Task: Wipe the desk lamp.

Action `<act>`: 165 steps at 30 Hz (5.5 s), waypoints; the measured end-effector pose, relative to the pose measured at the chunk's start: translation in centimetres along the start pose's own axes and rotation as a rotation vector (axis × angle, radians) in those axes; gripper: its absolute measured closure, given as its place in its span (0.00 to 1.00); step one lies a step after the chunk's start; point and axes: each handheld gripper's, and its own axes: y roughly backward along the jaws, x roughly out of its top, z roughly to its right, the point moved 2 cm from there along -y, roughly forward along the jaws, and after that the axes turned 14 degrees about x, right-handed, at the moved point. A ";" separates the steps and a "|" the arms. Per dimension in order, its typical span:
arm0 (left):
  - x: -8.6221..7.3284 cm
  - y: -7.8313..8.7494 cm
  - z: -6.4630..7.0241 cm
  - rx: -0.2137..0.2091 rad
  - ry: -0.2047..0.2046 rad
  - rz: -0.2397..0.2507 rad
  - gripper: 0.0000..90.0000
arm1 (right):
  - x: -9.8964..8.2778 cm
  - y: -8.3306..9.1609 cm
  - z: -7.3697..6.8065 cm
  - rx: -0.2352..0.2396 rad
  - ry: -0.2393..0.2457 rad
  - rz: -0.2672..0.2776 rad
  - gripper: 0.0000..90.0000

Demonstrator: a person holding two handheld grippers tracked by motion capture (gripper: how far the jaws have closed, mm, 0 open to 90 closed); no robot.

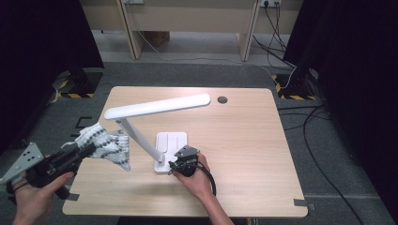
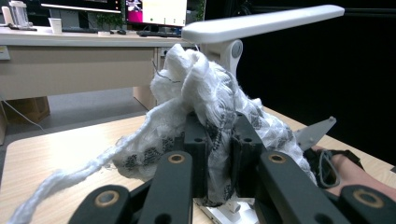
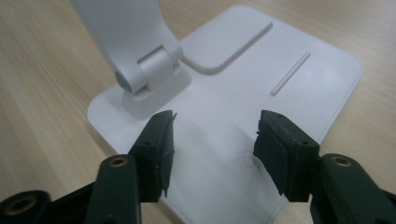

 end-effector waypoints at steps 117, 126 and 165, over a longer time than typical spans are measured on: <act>9.8 -12.7 9.5 0.038 -0.222 0.009 0.88 | -0.8 0.0 0.3 -0.009 -0.014 0.072 0.55; 10.1 -13.7 11.1 0.013 -0.232 0.010 0.88 | -0.8 0.0 0.3 -0.009 -0.015 0.072 0.55; 11.3 -17.7 17.9 -0.073 -0.249 0.043 0.88 | -0.8 0.0 0.3 -0.005 -0.013 0.072 0.55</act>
